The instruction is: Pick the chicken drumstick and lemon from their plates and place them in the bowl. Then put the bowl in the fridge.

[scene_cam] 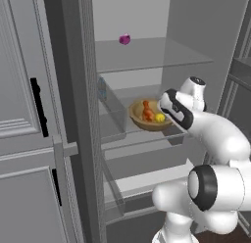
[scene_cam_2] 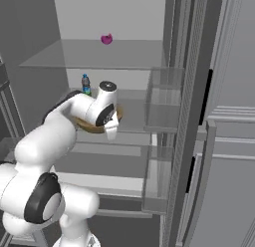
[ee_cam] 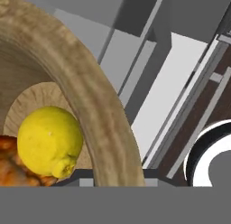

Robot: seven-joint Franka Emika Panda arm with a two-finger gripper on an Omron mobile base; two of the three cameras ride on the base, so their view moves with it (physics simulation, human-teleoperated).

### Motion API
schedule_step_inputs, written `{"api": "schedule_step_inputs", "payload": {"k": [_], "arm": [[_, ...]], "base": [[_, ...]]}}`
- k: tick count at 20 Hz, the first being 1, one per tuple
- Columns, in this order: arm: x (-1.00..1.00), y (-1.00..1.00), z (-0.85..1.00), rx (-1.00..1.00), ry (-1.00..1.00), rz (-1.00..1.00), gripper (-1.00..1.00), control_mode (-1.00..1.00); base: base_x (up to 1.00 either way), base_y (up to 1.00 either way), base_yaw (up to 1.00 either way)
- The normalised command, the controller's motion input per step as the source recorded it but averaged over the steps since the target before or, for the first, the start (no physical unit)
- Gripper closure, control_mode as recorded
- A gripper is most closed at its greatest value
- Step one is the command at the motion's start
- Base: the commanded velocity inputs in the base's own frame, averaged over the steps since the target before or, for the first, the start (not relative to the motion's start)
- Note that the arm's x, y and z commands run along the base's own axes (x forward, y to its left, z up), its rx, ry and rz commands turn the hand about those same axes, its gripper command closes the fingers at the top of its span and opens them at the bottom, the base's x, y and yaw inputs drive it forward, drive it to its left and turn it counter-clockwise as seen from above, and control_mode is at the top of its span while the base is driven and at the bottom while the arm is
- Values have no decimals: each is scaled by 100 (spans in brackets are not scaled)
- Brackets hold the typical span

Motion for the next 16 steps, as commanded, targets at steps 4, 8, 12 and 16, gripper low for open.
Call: {"api": "schedule_step_inputs", "payload": {"k": [4,8,12,16], "arm": [[100,4,-12,7,6,-13,100,-100],[99,4,-13,6,5,-12,100,-100],[97,6,-38,4,0,-14,100,-100],[39,3,-52,5,0,-9,100,-100]], "base": [[0,0,0],[0,0,0],[0,0,0],[0,0,0]]}}
